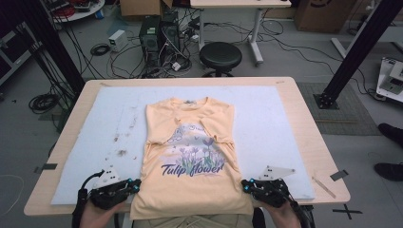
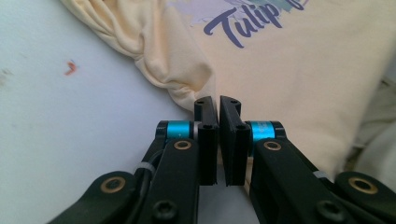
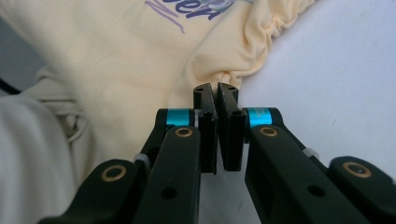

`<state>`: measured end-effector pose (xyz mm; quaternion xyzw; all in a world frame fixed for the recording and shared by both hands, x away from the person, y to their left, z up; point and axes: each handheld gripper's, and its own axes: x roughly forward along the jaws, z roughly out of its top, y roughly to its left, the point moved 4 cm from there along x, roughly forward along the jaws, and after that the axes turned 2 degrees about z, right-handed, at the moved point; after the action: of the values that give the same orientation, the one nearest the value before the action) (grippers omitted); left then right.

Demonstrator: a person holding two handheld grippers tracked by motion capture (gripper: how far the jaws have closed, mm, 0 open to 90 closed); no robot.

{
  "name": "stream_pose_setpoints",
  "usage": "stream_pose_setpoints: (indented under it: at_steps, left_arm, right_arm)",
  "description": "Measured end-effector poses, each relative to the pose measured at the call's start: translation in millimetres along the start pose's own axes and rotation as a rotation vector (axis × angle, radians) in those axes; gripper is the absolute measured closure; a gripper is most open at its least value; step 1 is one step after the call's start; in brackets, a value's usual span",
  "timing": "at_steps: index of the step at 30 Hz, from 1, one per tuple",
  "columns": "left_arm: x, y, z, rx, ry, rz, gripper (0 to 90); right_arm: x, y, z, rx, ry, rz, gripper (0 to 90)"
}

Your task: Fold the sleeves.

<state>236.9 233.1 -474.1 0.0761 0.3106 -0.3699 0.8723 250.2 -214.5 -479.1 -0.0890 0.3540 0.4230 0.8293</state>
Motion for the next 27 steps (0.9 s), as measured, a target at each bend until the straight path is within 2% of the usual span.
stream_pose_setpoints:
  at_steps: [1,2,3,4,5,6,7,8,9,10,11,12,13,14,15,17,18,19,20,21,24,25,26,27]
  left_arm:
    - [-5.1,-5.6,-4.7,0.008,0.009,-0.034,85.8]
    - [-5.1,-5.6,-4.7,0.008,0.009,-0.034,85.6]
    - [-8.7,-9.6,-7.1,0.014,0.005,-0.056,84.9]
    - [-8.7,-9.6,-7.1,0.014,0.005,-0.056,82.2]
    - [-12.1,-8.1,-2.3,0.009,-0.021,-0.046,79.0]
    - [-12.1,-8.1,-2.3,0.009,-0.021,-0.046,74.7]
    - [-13.7,-4.3,3.1,0.008,-0.040,-0.027,71.0]
    - [-14.3,0.5,10.4,0.001,-0.065,0.002,71.0]
    - [-12.2,11.3,27.8,0.001,-0.104,0.049,67.5]
    - [-12.2,11.3,27.8,0.001,-0.104,0.049,66.4]
    - [-3.5,24.5,44.2,-0.020,-0.106,0.099,65.3]
    - [-3.5,24.5,44.2,-0.020,-0.106,0.099,64.4]
    - [10.8,36.3,56.7,-0.041,-0.081,0.125,63.4]
    - [10.8,36.3,56.7,-0.041,-0.081,0.125,62.1]
    - [25.4,46.3,64.5,-0.052,-0.053,0.158,61.5]
    - [38.7,56.6,67.6,-0.071,-0.021,0.175,59.6]
    - [38.7,56.6,67.6,-0.071,-0.021,0.175,58.7]
    - [49.2,63.2,68.0,-0.093,-0.009,0.167,58.5]
    - [49.2,63.2,68.0,-0.093,-0.009,0.167,58.5]
    - [57.3,66.4,66.2,-0.102,0.017,0.170,58.6]
    - [65.8,68.8,60.7,-0.096,0.066,0.172,63.8]
    - [65.8,68.8,60.7,-0.096,0.066,0.172,67.8]
    - [66.4,69.3,59.5,-0.088,0.057,0.176,71.2]
    - [65.9,69.8,59.2,-0.088,0.050,0.176,71.2]
  right_arm:
    - [-6.8,4.5,-6.2,0.005,0.014,0.020,88.1]
    - [-6.8,4.5,-6.2,0.005,0.014,0.020,88.1]
    - [-11.4,9.1,-11.2,0.004,0.019,0.033,87.3]
    - [-11.4,9.1,-11.2,0.004,0.019,0.033,87.3]
    - [-14.3,10.1,-10.7,0.005,0.004,0.022,76.8]
    - [-14.3,10.1,-10.7,0.005,0.004,0.022,76.8]
    - [-14.8,5.5,-2.5,0.026,-0.038,0.001,66.4]
    - [-14.8,5.5,-2.5,0.026,-0.038,0.001,66.4]
    - [-12.1,-3.7,10.4,0.035,-0.083,-0.047,59.7]
    - [-12.1,-3.7,10.4,0.035,-0.083,-0.047,59.7]
    - [-5.5,-14.4,24.1,0.054,-0.093,-0.096,56.0]
    - [-5.5,-14.4,24.1,0.054,-0.093,-0.096,56.0]
    - [3.3,-27.2,37.2,0.072,-0.092,-0.136,54.4]
    - [7.4,-32.9,43.1,0.087,-0.088,-0.154,52.8]
    - [11.6,-38.0,48.9,0.081,-0.090,-0.174,52.1]
    - [21.1,-47.6,57.3,0.099,-0.074,-0.192,48.8]
    - [27.1,-52.0,60.1,0.119,-0.058,-0.187,47.2]
    - [32.9,-55.4,62.2,0.132,-0.040,-0.180,47.2]
    - [38.5,-58.0,63.7,0.134,-0.026,-0.177,47.3]
    - [43.8,-59.5,65.0,0.136,-0.016,-0.171,47.9]
    - [57.2,-61.3,67.3,0.113,0.015,-0.170,54.3]
    - [58.4,-60.6,68.8,0.098,0.012,-0.186,61.5]
    - [59.3,-60.1,69.9,0.082,0.018,-0.172,72.0]
    - [59.3,-60.1,69.9,0.082,0.018,-0.172,72.0]
